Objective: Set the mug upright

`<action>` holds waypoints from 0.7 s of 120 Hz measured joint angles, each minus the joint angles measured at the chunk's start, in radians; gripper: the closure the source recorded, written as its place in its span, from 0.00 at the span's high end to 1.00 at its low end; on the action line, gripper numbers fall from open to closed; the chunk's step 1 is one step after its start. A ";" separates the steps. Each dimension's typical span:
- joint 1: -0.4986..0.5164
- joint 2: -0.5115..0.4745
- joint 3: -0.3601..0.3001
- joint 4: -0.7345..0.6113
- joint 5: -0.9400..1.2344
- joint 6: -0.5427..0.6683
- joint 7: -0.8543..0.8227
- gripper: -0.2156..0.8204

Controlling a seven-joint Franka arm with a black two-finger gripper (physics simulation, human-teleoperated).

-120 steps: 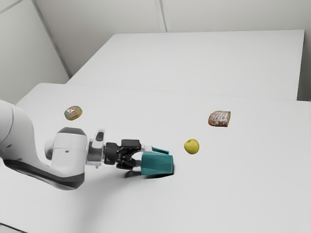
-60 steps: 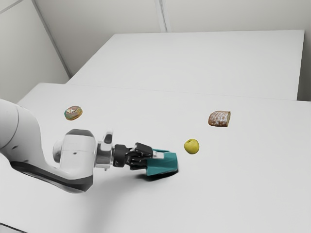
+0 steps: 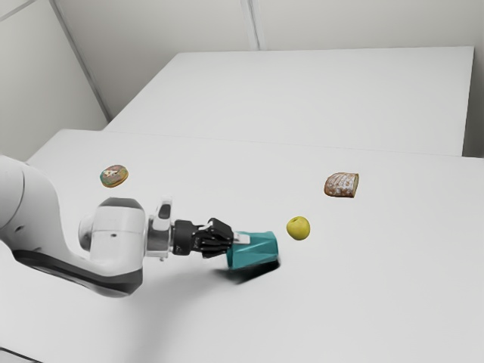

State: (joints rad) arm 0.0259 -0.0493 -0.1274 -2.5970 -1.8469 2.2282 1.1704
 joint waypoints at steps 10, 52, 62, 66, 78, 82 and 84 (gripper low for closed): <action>-0.006 -0.045 -0.016 0.036 0.077 0.038 -0.003 0.04; 0.011 0.094 0.069 0.679 1.330 -0.125 -0.281 0.03; 0.005 0.189 0.069 0.792 1.582 -0.192 -0.370 0.03; -0.004 0.224 0.070 0.814 1.651 -0.209 -0.403 0.03; -0.017 0.291 0.073 0.835 1.774 -0.235 -0.494 0.03; -0.020 0.304 0.073 0.837 1.797 -0.238 -0.521 0.03; -0.022 0.309 0.073 0.837 1.806 -0.238 -0.534 0.03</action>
State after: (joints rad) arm 0.0035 0.2600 -0.0540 -1.7599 -0.0410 1.9900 0.6365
